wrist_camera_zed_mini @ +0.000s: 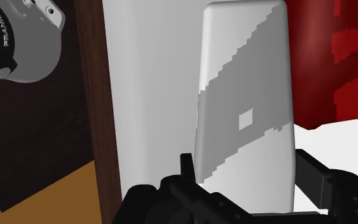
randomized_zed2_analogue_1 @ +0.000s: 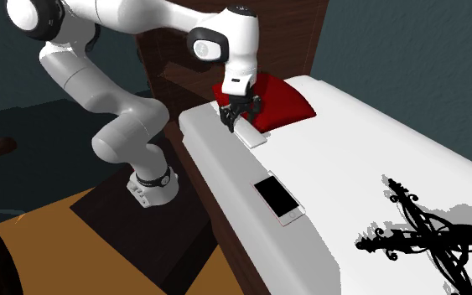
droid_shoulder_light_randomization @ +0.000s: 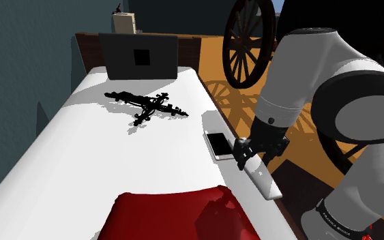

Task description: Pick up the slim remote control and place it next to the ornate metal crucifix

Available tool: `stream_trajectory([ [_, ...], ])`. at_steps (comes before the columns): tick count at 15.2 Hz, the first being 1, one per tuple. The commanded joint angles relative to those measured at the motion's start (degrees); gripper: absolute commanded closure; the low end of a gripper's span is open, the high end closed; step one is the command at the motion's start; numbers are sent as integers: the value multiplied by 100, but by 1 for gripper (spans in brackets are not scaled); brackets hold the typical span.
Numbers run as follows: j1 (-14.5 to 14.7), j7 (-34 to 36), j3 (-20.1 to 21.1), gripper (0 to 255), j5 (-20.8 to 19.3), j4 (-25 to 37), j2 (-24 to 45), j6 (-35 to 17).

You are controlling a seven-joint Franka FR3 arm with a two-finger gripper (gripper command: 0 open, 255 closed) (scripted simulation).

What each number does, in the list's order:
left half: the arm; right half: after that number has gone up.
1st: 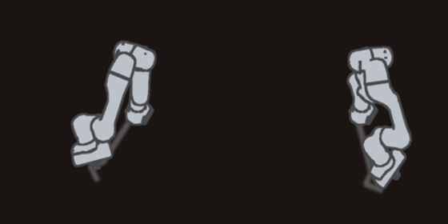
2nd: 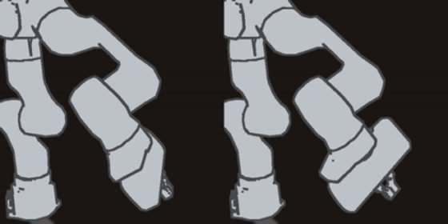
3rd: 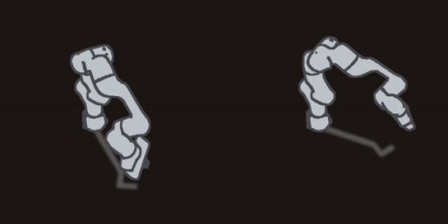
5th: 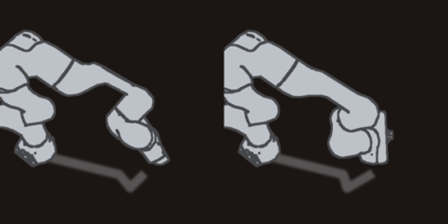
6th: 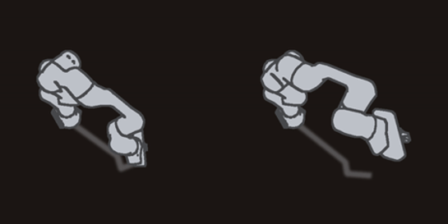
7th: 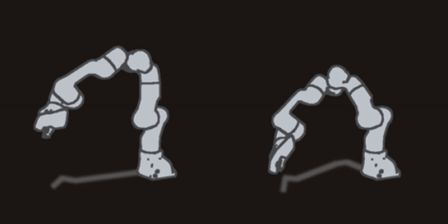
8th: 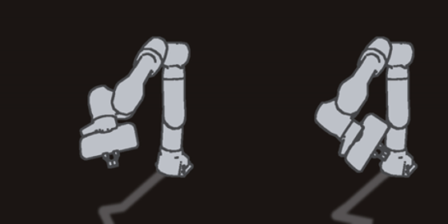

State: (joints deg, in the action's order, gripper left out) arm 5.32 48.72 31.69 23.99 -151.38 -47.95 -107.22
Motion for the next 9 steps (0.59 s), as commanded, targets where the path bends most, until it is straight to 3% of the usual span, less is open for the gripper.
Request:
stream_trajectory([
  [1,-14,2,-75,255,-60,131,-44,178],
  [3,-27,9,-121,255,-100,236,-61,300],
  [9,-711,191,395,255,-441,1297,1502,-296],
])
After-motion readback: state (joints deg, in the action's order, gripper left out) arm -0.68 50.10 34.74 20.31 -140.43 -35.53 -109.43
